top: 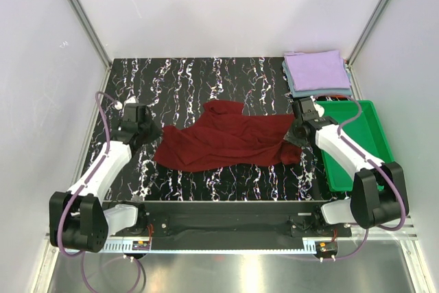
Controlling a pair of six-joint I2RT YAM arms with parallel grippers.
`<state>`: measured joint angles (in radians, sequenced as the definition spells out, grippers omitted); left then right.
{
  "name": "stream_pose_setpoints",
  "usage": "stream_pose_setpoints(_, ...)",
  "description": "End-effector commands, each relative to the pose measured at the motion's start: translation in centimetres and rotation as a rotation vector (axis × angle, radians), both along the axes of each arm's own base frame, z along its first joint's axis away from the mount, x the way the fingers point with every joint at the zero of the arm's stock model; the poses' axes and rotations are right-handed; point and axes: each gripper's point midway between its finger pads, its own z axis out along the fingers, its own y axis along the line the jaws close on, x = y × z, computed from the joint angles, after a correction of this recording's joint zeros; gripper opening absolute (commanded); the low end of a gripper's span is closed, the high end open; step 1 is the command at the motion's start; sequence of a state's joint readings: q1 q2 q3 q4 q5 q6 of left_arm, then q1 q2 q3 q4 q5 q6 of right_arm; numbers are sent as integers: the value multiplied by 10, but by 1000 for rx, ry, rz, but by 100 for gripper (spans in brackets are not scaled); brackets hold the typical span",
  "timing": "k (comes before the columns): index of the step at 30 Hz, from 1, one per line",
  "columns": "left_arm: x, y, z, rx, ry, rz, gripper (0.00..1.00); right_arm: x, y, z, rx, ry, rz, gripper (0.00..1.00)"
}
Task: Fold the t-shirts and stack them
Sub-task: Flatten the tshirt out
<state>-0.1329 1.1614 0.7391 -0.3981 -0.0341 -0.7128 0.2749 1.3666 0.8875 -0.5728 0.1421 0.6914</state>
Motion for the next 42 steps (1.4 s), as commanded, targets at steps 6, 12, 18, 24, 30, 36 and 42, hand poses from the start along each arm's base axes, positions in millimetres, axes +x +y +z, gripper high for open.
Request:
stream_pose_setpoints(6, 7, 14, 25, 83, -39, 21, 0, 6, -34, 19, -75, -50, -138, 36)
stream_pose_setpoints(12, 8, 13, 31, 75, -66, 25, 0, 9, -45, 17, -58, -33, -197, 38)
stream_pose_setpoints(18, 6, 11, 23, 68, -51, 11, 0, 13, -40, 11, 30, -7, -256, 40)
stream_pose_setpoints(24, 7, 9, 21, 63, -49, -1, 0, 11, -37, 8, 108, 59, -345, 43)
stream_pose_setpoints(30, 6, 7, 21, 53, -59, -8, 0, 5, -44, 8, 193, 139, -519, 49)
stream_pose_setpoints(36, 5, 6, 22, 50, -61, -11, 0, 5, -38, 9, 298, 179, -598, 43)
stream_pose_setpoints(42, 6, 6, 23, 47, -69, -13, 0, 3, -27, 5, 363, 231, -626, 43)
